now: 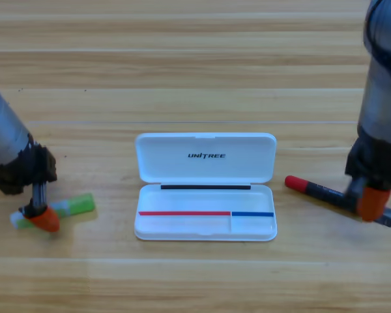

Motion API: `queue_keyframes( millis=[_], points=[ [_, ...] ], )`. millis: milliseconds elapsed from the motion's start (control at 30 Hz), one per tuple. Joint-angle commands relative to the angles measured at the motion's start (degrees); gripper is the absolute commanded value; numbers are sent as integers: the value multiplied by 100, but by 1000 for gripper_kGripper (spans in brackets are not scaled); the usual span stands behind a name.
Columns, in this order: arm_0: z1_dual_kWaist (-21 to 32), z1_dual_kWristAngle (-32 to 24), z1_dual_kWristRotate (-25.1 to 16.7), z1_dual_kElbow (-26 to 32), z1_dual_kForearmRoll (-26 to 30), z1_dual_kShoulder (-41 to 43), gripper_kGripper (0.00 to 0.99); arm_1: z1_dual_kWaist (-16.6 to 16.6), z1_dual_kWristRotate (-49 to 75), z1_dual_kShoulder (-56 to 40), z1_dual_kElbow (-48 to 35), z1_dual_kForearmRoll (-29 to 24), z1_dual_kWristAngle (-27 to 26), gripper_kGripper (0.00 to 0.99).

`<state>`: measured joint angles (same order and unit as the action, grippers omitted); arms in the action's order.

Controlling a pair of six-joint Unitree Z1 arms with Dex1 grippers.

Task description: Clean up eraser and pencils

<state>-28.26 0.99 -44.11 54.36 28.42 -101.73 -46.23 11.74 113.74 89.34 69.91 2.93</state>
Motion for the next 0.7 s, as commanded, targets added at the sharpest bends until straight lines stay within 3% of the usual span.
queue_keyframes(
  millis=[33, 233, 400, 700],
  points=[
    [-101, 15, 34, -303, -293, -321, 902, -430, 1401, -88, 198, 348, -618, 0],
    [-101, 24, 34, -382, -416, -338, 890, -571, 2517, 369, 602, 357, -785, 0],
    [-101, 33, 34, -505, -610, -373, 862, -729, 2570, 914, 1261, 357, -530, 0],
    [-101, 50, 34, -575, -750, -409, 787, -914, 2755, 1661, 2131, 357, -521, 0]
  ],
)
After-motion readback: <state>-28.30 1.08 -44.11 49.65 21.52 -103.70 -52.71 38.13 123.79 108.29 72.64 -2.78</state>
